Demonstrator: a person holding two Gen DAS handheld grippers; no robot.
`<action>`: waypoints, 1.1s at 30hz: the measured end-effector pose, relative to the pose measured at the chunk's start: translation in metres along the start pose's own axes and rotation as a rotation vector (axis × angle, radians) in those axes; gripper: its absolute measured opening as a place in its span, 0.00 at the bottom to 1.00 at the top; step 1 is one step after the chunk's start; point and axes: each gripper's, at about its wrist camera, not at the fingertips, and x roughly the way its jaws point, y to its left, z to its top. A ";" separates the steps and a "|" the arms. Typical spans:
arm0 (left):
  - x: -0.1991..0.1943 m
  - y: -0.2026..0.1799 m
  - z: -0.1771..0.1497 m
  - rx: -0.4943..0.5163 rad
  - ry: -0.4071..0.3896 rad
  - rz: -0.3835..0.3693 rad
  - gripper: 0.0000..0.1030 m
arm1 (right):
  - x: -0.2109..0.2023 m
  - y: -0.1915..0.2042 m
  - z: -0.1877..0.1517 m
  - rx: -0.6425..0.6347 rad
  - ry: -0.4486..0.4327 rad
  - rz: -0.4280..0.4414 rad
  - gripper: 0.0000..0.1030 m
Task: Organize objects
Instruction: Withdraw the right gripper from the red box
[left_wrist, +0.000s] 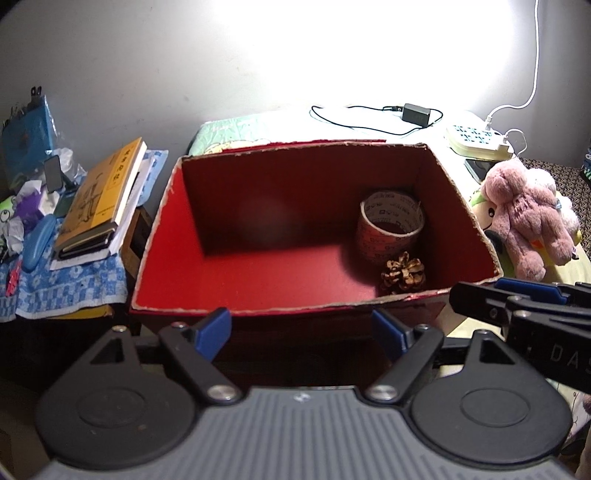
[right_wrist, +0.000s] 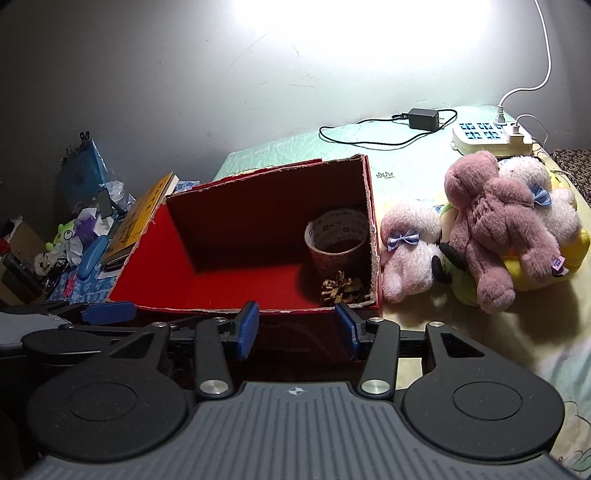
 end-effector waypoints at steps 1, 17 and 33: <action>0.000 0.000 -0.002 0.000 0.005 0.001 0.81 | 0.000 0.000 -0.002 0.002 0.001 0.000 0.48; 0.017 -0.010 -0.031 0.018 0.090 0.025 0.83 | -0.002 -0.003 -0.031 0.044 0.047 -0.010 0.48; 0.036 -0.009 -0.047 0.016 0.162 0.005 0.85 | 0.011 -0.007 -0.047 0.098 0.126 -0.020 0.48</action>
